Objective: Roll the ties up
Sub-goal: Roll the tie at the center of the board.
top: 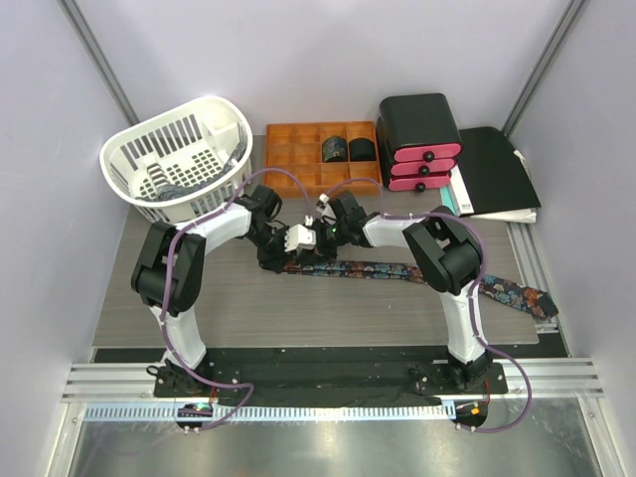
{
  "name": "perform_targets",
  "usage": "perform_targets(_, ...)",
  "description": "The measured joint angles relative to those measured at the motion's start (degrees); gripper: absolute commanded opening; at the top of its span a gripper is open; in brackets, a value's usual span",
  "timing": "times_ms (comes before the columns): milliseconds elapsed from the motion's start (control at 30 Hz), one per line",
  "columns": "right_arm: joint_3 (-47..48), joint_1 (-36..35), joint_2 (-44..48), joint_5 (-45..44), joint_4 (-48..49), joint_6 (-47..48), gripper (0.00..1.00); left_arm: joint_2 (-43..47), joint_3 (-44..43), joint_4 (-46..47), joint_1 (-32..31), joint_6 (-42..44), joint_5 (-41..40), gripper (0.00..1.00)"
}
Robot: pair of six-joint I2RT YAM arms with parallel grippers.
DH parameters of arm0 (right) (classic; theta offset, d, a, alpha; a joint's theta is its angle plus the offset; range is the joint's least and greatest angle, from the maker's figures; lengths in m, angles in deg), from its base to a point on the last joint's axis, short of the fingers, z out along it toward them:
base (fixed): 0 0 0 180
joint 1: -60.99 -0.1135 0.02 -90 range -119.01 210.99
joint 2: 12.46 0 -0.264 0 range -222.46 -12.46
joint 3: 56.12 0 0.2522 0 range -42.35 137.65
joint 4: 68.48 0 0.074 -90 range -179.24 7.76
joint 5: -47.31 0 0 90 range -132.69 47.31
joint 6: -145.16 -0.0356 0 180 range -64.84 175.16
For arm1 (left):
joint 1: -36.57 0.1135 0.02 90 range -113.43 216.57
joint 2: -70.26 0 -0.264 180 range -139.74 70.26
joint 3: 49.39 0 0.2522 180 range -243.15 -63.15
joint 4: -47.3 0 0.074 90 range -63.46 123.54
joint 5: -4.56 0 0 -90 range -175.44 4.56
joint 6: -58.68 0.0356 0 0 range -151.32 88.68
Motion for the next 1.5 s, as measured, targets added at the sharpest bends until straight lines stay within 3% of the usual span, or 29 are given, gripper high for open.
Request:
perform_targets(100,0.0,0.2,0.0,0.0,-1.0,1.0,0.01,-0.1,0.1,0.0,0.3,-0.2,-0.2,0.62)
perform_targets(267,-0.1,0.4,0.0,0.0,-1.4,2.3,0.01,0.7,1.4,1.6,2.5,-1.4,1.7,0.72)
perform_targets(500,-3.2,0.6,0.1,0.2,3.9,2.6,0.01,3.3,4.0,3.9,3.0,-2.6,3.1,0.72)
perform_targets(733,-7.3,0.6,0.6,0.1,12.8,2.5,0.01,2.7,4.0,4.8,0.7,-4.4,1.7,0.63)
perform_targets(967,-8.0,0.0,0.6,-1.2,16.4,3.6,0.01,2.2,4.0,6.7,-0.2,-5.1,-0.2,0.66)
perform_targets(1100,-8.0,-0.3,0.6,-1.4,16.8,4.1,0.01,2.2,4.2,8.5,-2.5,-5.6,-1.9,0.58)
perform_targets(1200,-8.0,-0.3,0.6,-1.4,16.8,3.8,0.01,2.0,4.2,9.5,-4.3,-5.4,-3.4,0.44)
perform_targets(1233,-8.0,-0.3,0.6,-1.5,16.7,3.5,0.01,2.0,4.2,9.7,-4.8,-5.2,-3.9,0.35)
perform_targets(1300,-7.9,-0.3,0.8,-1.4,16.0,2.4,0.01,2.0,4.2,9.6,-5.3,-4.6,-4.9,0.28)
perform_targets(1433,-7.8,-0.5,1.8,-1.7,13.0,0.1,0.02,2.2,4.4,9.7,-5.4,-4.0,-5.4,0.22)
perform_targets(1500,-7.6,-0.6,2.1,-1.8,11.7,-1.3,0.1,2.8,5.2,10.2,-5.5,-4.0,-5.5,0.18)
